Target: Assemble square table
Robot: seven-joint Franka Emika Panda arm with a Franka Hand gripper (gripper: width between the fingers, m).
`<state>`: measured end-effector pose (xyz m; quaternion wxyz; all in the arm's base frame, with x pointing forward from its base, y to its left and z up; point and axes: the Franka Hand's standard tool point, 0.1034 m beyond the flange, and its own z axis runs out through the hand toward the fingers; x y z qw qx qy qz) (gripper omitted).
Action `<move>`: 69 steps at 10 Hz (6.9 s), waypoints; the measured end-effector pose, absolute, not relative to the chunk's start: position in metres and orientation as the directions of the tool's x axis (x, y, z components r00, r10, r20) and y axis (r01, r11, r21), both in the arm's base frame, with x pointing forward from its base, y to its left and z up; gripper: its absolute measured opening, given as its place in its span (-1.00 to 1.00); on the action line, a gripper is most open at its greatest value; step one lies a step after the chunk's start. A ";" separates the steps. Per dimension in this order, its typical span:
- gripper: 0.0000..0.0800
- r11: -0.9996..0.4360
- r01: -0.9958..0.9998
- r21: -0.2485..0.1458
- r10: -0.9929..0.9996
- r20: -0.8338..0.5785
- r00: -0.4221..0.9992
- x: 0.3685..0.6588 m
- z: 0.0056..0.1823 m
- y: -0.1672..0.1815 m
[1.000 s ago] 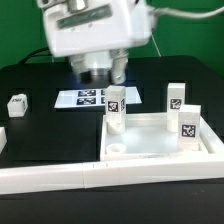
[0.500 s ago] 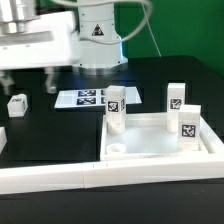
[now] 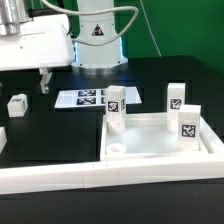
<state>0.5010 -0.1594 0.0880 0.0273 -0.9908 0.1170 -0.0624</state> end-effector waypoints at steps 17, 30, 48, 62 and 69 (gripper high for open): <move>0.62 -0.997 -0.004 -0.078 0.054 -0.721 0.691 0.364 0.006 -0.209; -0.28 -0.997 -0.014 -0.081 0.050 -0.728 0.683 0.358 0.007 -0.206; -0.27 -0.990 -0.138 0.028 -0.126 0.262 0.957 0.553 0.165 -0.078; -0.27 -0.987 -0.158 -0.014 -0.138 0.563 0.815 0.601 0.091 0.005; -0.27 -0.986 -0.165 -0.016 -0.145 0.562 0.814 0.613 0.091 0.004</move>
Offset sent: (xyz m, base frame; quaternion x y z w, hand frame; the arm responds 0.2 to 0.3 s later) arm -0.0406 -0.0427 0.0048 -0.0598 -0.0630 -0.3536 0.9314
